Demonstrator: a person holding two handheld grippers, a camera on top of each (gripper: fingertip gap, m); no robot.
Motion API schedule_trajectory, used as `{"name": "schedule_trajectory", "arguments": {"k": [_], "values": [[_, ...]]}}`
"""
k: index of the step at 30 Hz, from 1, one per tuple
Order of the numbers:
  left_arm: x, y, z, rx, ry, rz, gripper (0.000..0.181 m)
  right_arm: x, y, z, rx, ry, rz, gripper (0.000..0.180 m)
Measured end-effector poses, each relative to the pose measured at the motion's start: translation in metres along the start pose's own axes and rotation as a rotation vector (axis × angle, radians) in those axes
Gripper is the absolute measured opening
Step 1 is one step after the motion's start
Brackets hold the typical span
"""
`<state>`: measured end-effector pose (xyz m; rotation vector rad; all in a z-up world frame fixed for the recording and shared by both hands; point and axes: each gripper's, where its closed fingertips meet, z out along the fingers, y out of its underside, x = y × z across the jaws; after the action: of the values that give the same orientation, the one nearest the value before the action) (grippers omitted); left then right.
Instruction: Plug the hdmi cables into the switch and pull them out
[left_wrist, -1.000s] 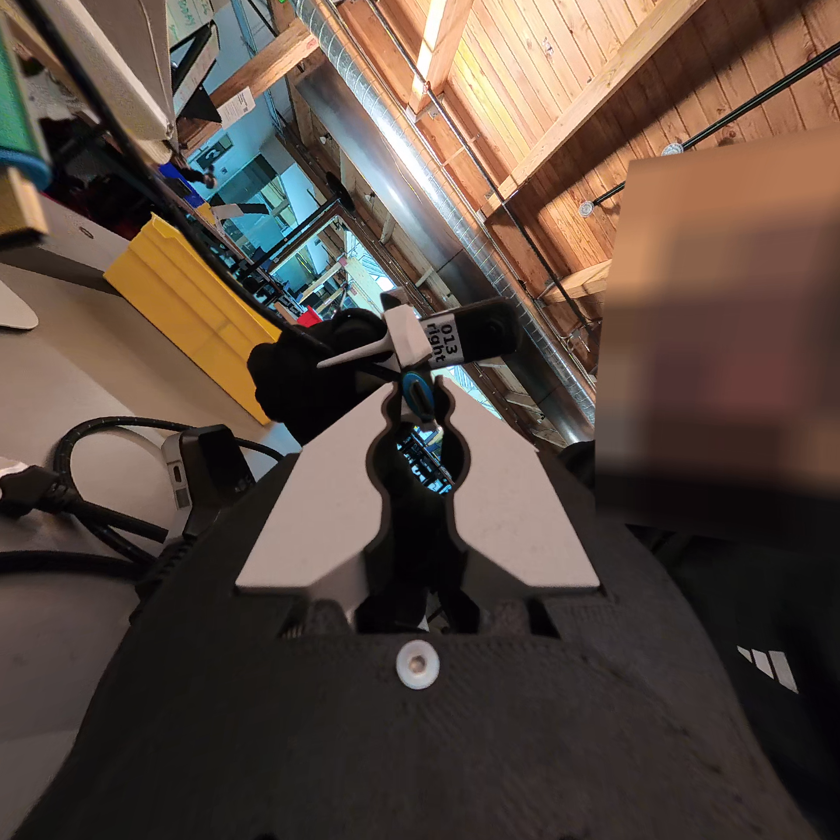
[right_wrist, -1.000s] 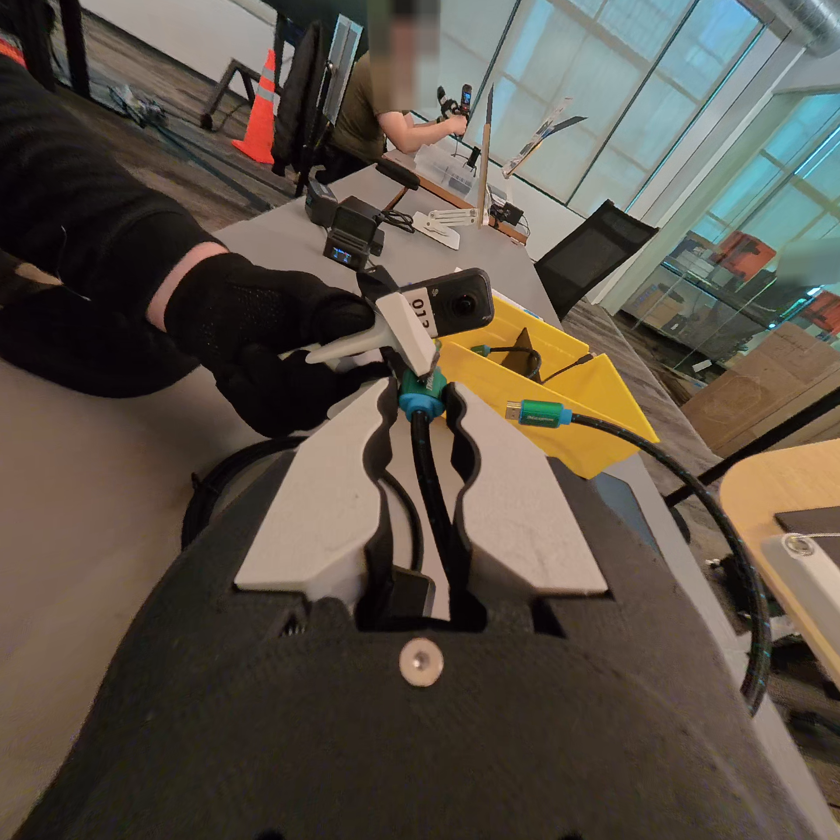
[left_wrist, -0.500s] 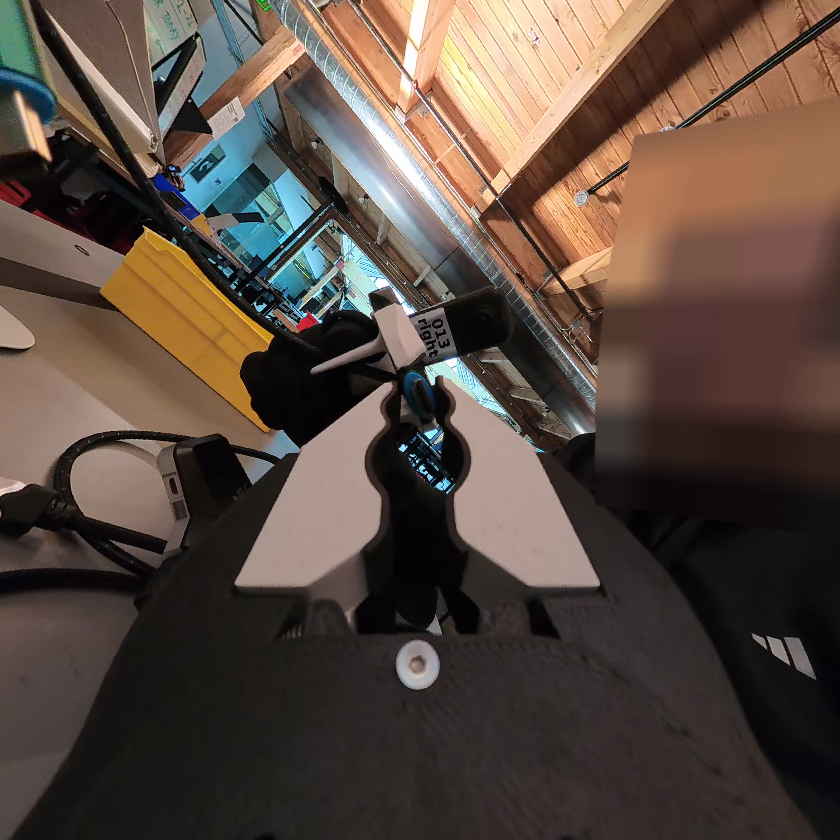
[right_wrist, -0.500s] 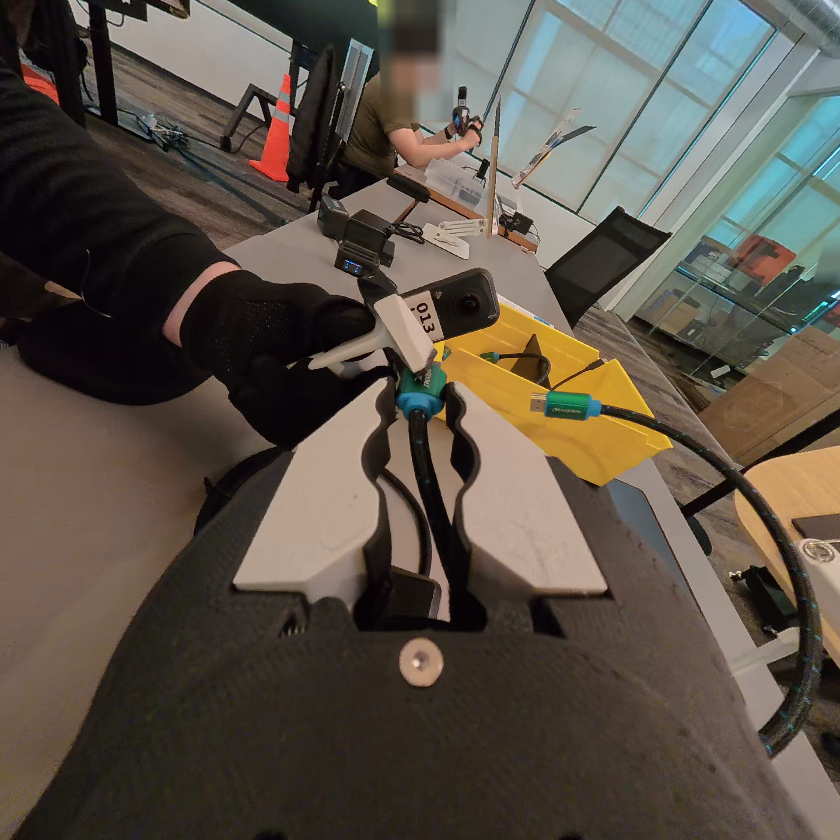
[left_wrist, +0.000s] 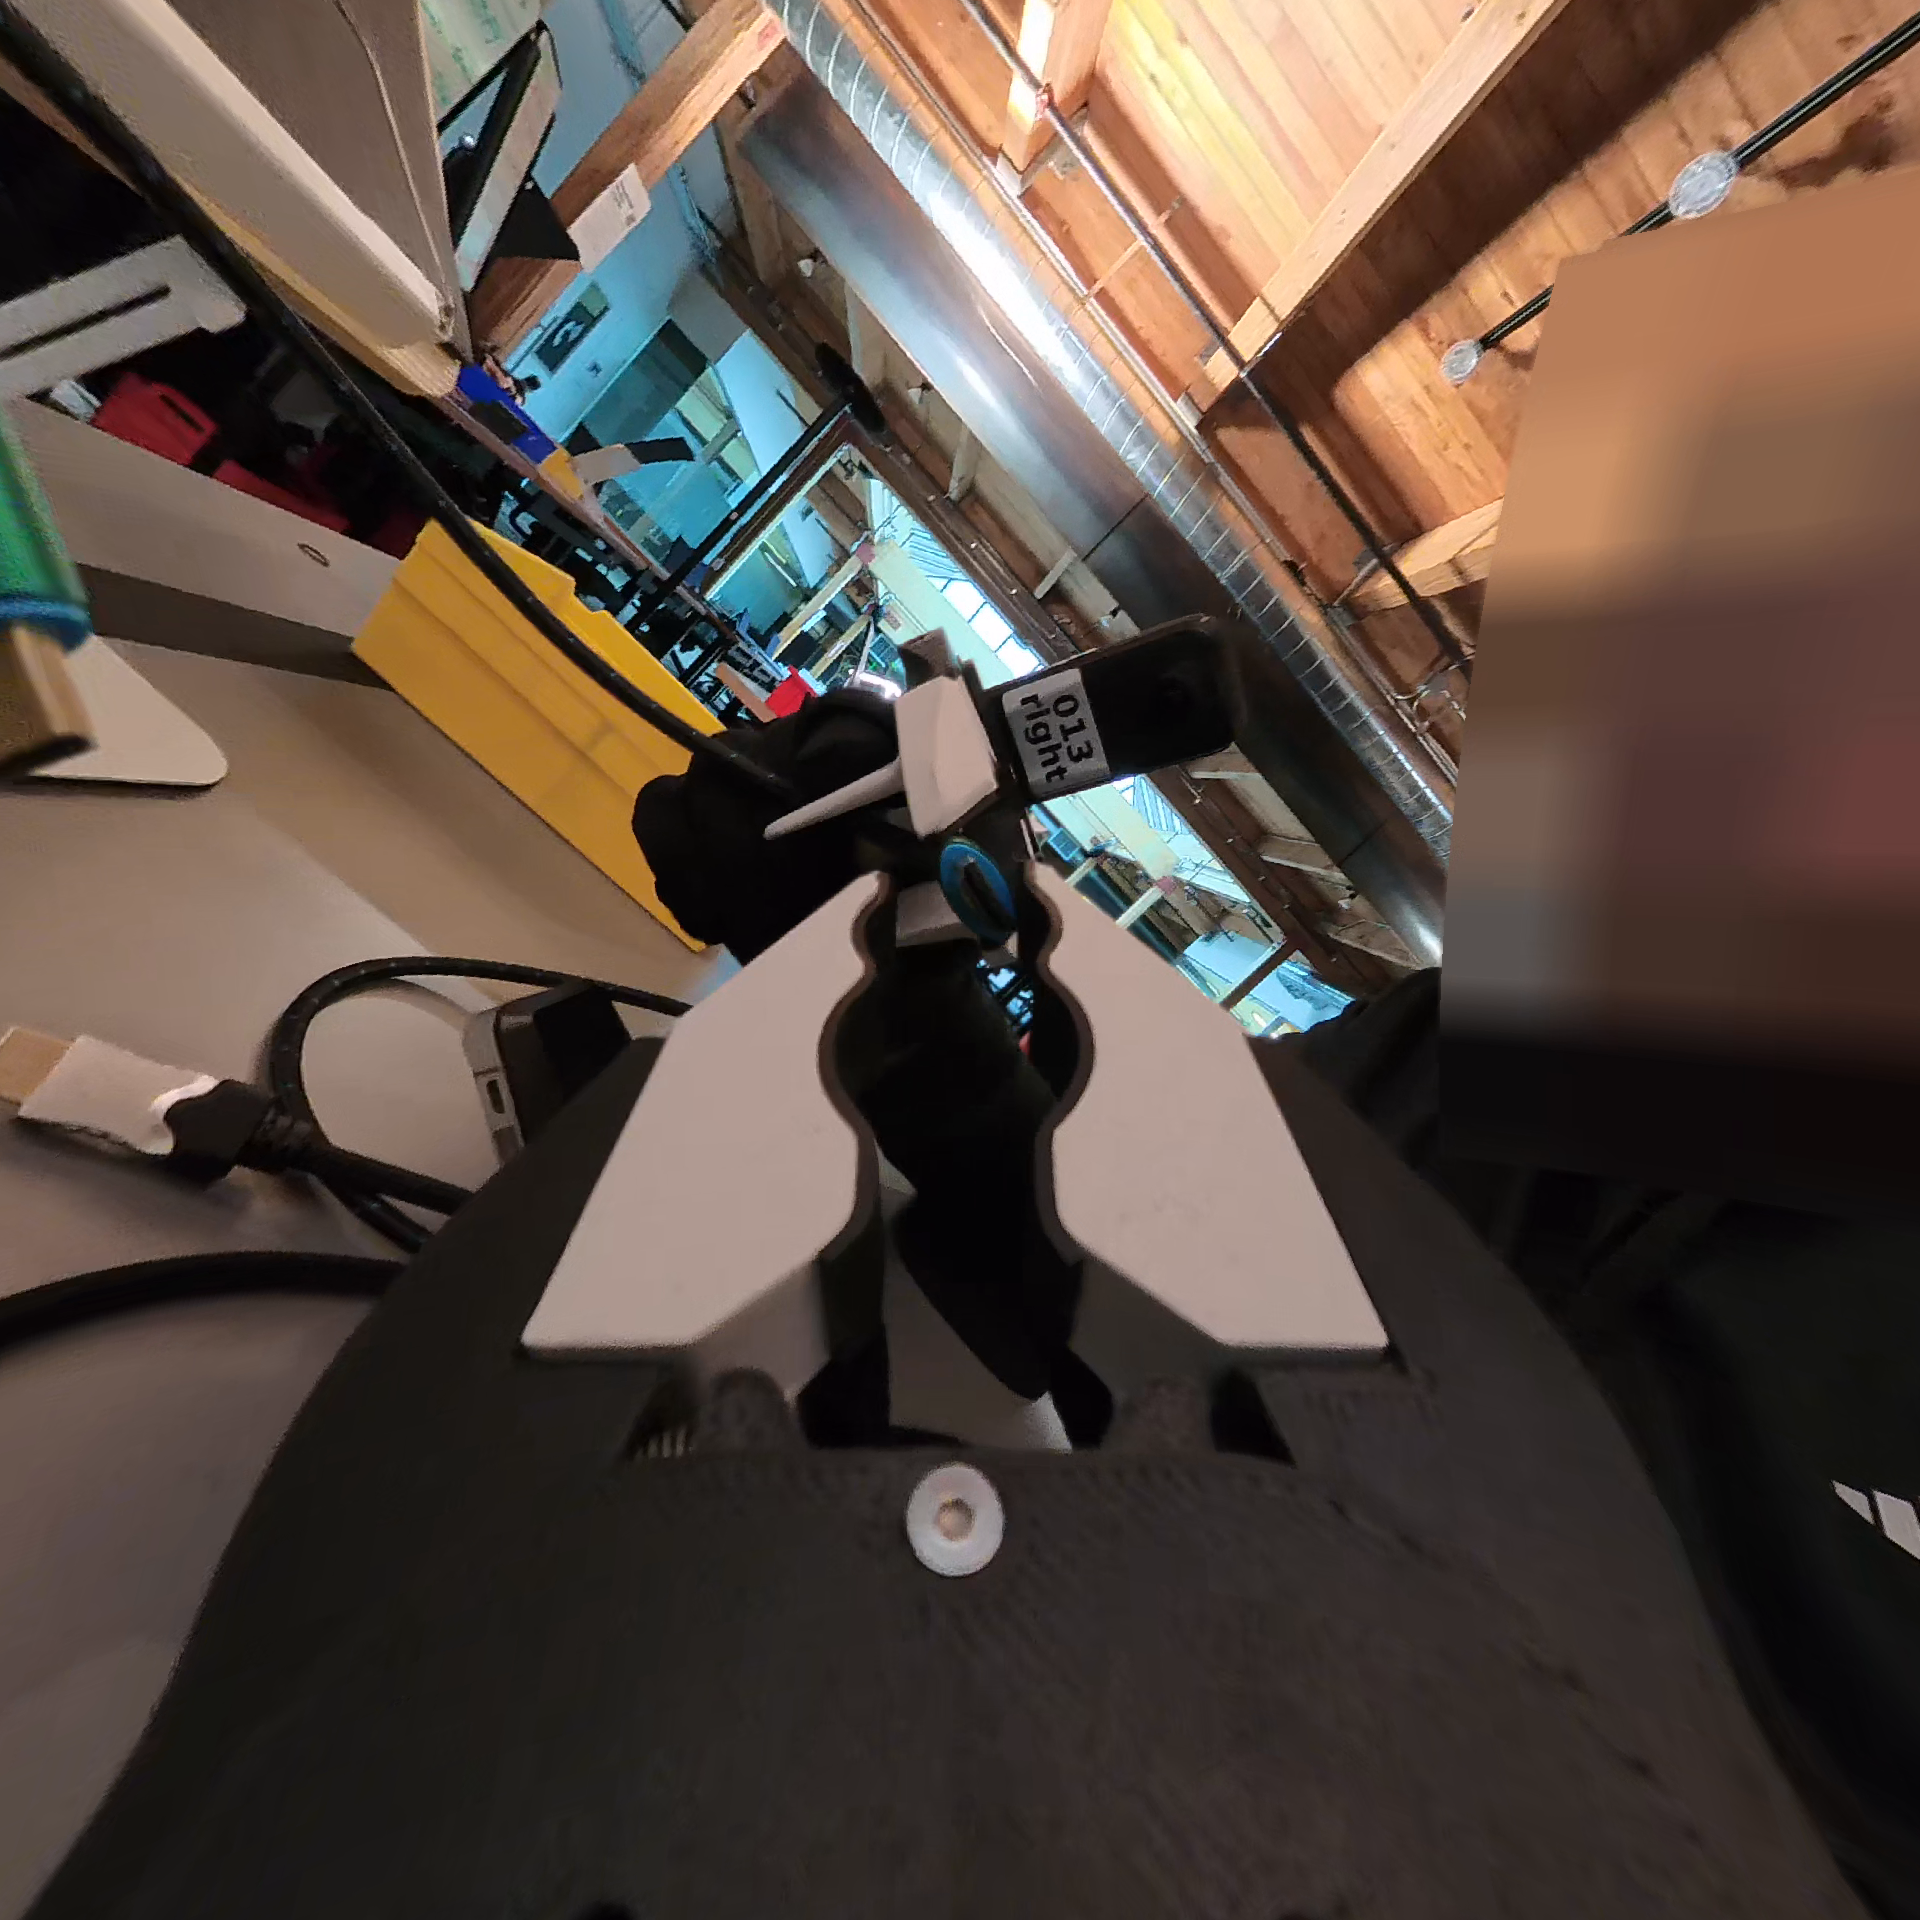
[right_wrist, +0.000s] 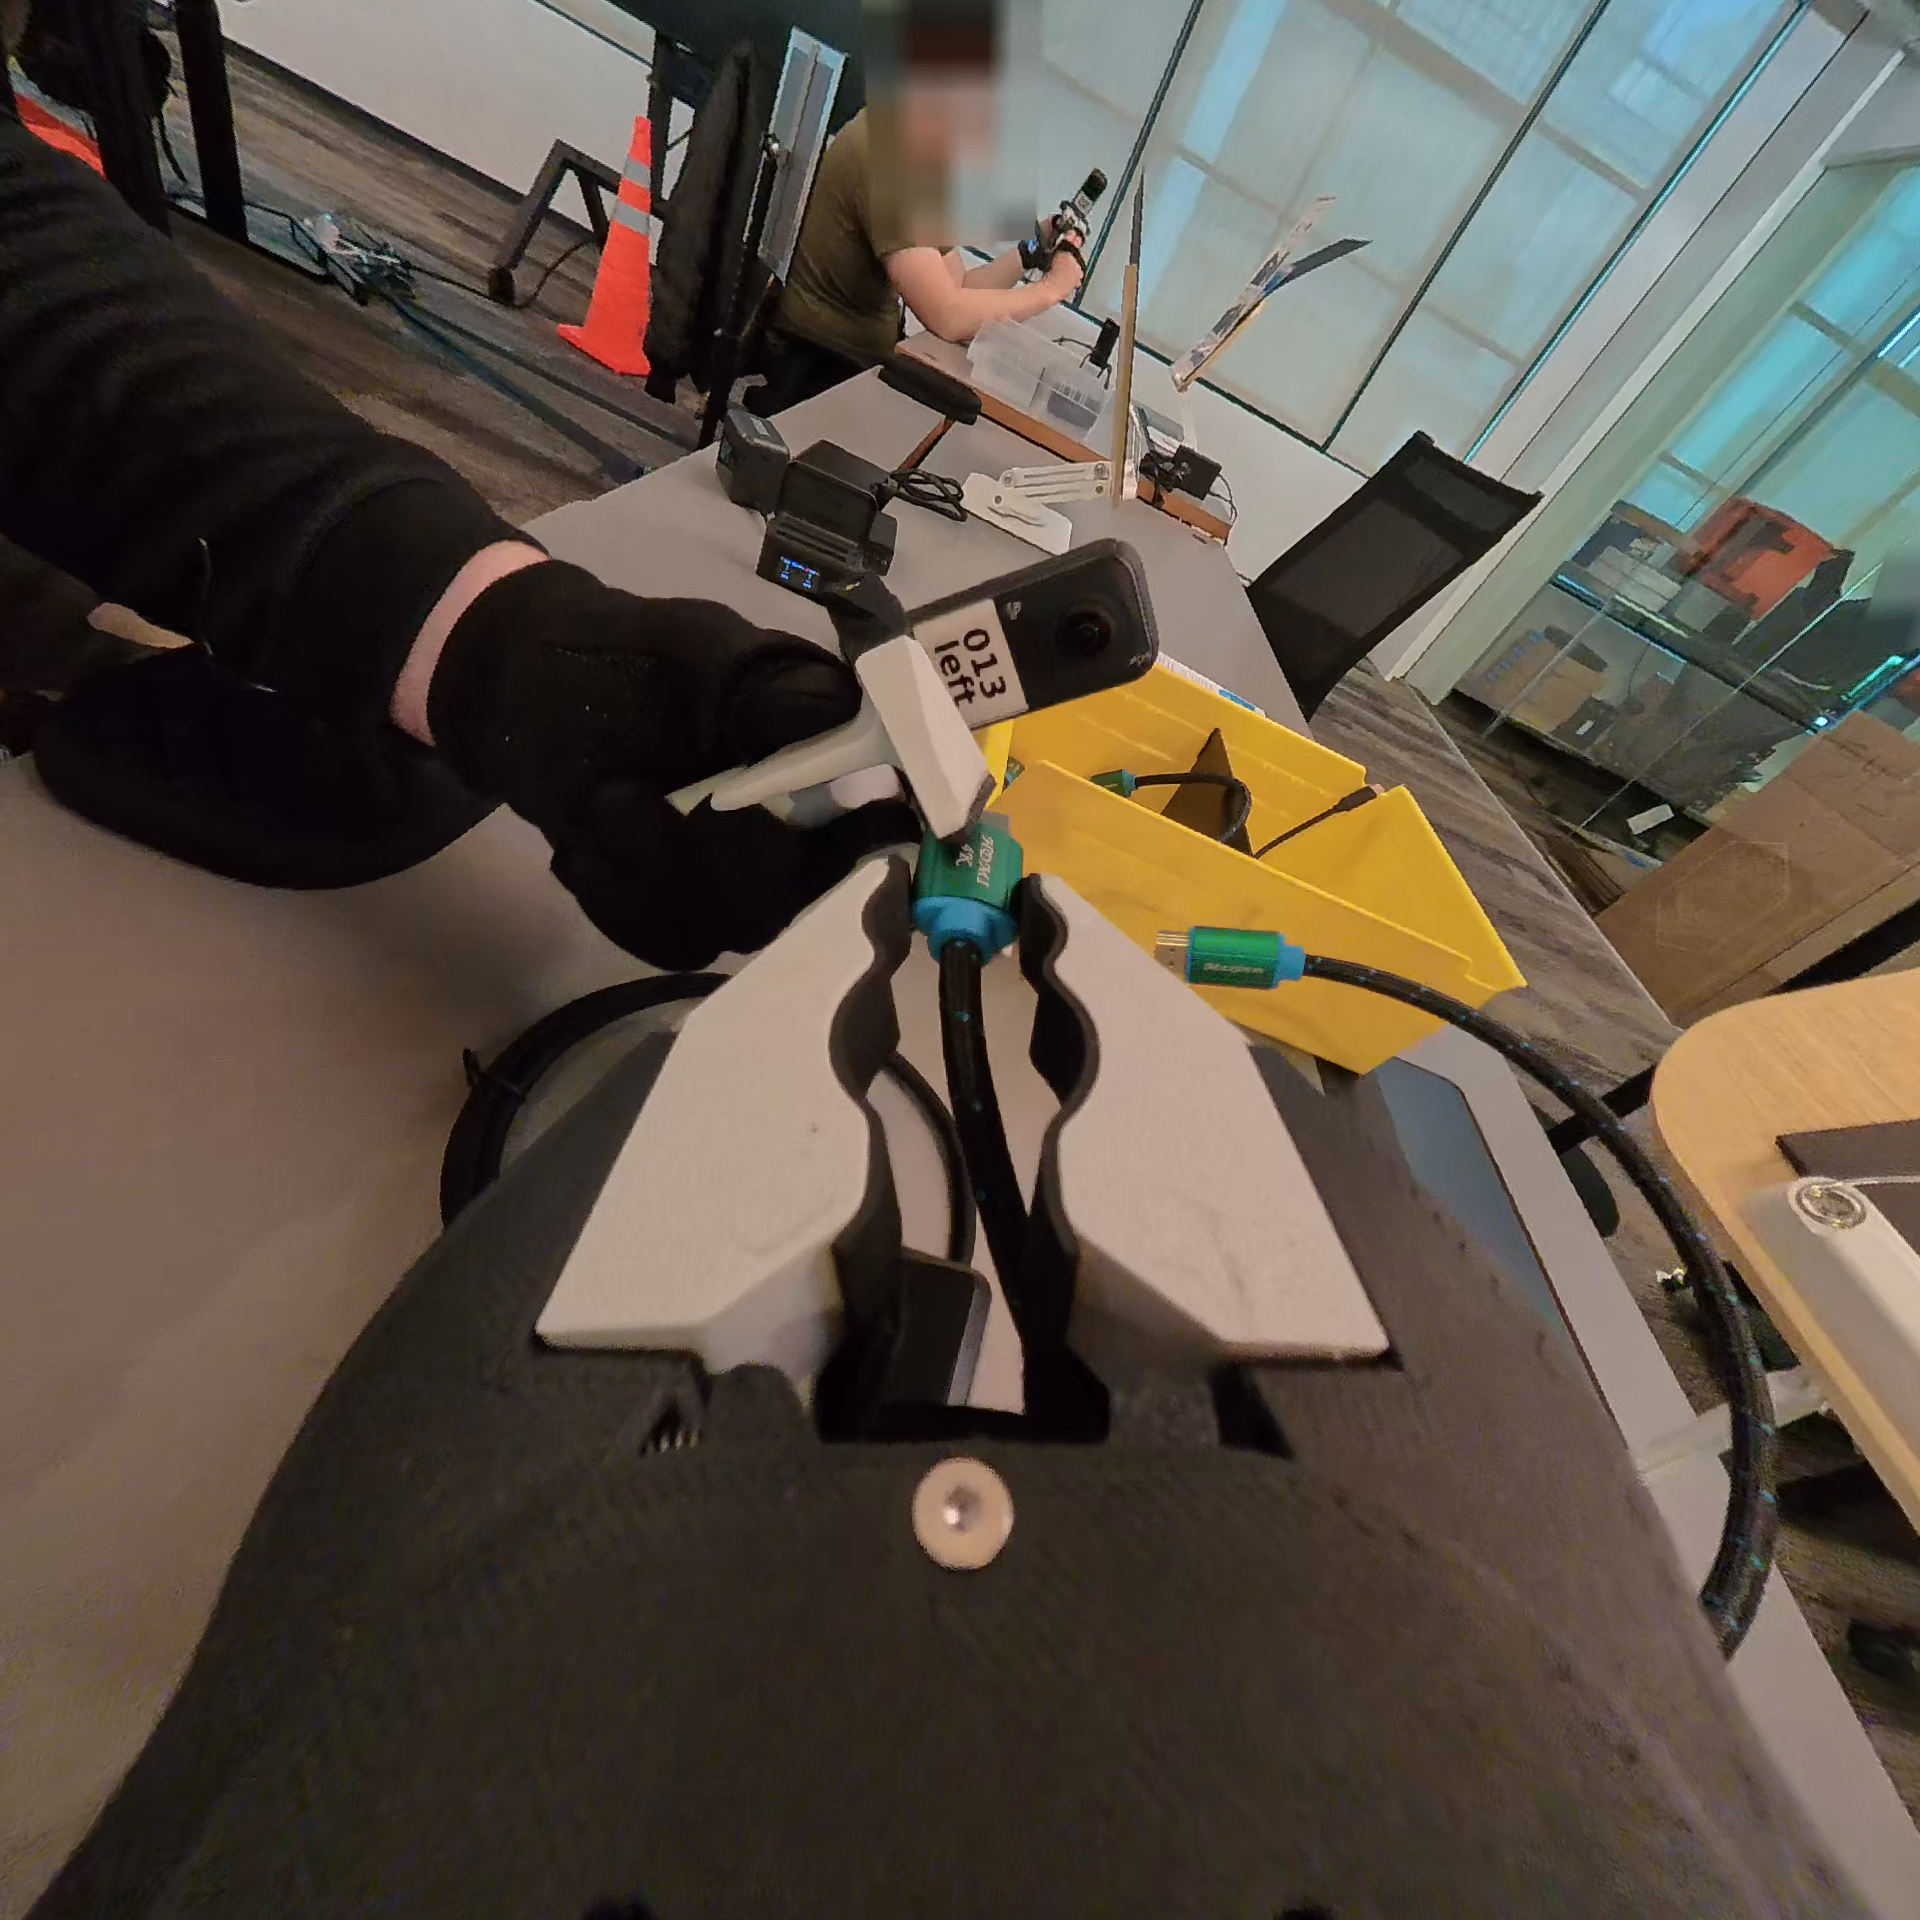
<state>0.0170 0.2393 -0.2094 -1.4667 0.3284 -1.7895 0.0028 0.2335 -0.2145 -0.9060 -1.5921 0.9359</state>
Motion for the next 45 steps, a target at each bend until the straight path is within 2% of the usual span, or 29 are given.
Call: {"name": "schedule_trajectory", "arguments": {"k": [12,16,22,29,33,36,41,45], "values": [[0.003,0.010,0.004,-0.072,0.040,-0.047,0.012,-0.008,0.005,-0.008,-0.034,-0.065,-0.051,0.020],[0.003,0.008,0.004,-0.062,0.017,-0.004,0.012,-0.005,0.003,-0.008,-0.017,-0.059,-0.021,0.020],[0.010,0.007,0.005,-0.041,0.032,0.062,0.012,-0.001,-0.002,-0.010,0.015,-0.044,-0.004,0.030],[0.018,0.003,0.003,-0.019,0.065,0.075,0.012,0.003,-0.007,-0.025,0.048,-0.061,0.022,0.028],[0.016,0.002,0.005,-0.001,0.061,0.082,0.011,-0.004,-0.009,-0.013,0.033,-0.076,0.021,0.034],[0.017,0.002,0.003,0.014,0.068,0.093,0.011,-0.004,-0.008,-0.009,0.025,-0.056,-0.004,0.025],[0.021,0.001,0.000,0.012,0.068,0.146,0.011,-0.006,-0.012,-0.005,0.066,-0.083,0.069,0.024],[0.021,-0.001,0.000,0.033,0.089,0.131,0.012,-0.006,-0.013,-0.005,0.072,-0.060,0.021,0.020]]}}
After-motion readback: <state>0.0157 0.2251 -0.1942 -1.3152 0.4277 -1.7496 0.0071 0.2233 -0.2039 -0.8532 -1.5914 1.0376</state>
